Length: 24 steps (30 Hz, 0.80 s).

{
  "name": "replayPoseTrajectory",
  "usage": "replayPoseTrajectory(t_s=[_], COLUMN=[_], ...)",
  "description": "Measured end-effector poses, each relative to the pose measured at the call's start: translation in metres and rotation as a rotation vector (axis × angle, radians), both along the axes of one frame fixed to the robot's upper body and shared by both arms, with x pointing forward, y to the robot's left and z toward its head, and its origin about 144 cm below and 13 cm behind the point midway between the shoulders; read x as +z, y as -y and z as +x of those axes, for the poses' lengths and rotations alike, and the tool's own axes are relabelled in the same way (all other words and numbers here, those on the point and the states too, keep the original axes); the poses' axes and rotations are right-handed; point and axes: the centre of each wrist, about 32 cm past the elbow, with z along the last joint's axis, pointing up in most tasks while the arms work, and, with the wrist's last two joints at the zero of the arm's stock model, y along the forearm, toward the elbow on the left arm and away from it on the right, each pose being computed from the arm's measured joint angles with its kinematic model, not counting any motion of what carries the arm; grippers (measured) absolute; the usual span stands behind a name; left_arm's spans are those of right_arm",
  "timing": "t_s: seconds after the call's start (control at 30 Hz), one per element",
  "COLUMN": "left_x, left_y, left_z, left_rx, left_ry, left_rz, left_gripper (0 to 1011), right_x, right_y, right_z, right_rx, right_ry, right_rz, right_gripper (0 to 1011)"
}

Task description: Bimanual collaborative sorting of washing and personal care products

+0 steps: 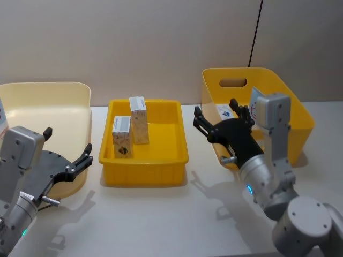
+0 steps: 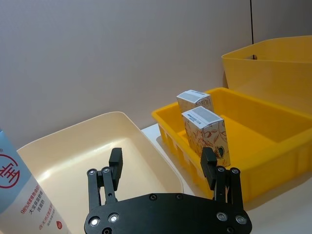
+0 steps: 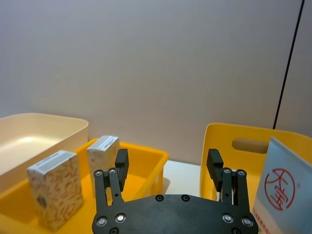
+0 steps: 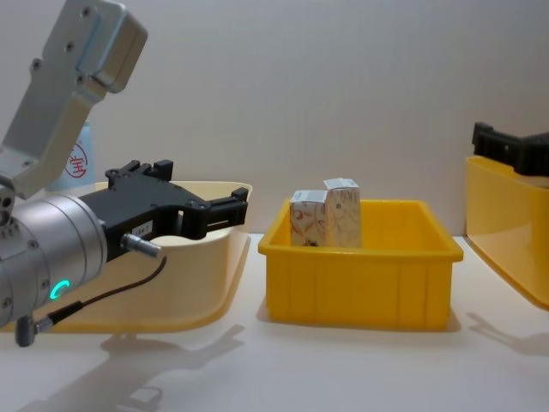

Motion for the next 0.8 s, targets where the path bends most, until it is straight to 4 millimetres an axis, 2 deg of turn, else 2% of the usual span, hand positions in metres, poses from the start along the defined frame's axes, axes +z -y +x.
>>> replayPoseTrajectory(t_s=[0.43, 0.8], left_x=[0.0, 0.0], left_y=[0.0, 0.0], left_z=[0.0, 0.0], left_rx=[0.0, 0.0], left_ry=[0.0, 0.0], left_rz=[0.0, 0.0], left_gripper=[1000, 1000], right_x=[-0.013, -0.018], right_y=[0.005, 0.006], right_z=[-0.035, -0.05], right_rx=[0.084, 0.121], right_ry=[-0.069, -0.102], right_rz=[-0.005, -0.003], right_gripper=[1001, 1001])
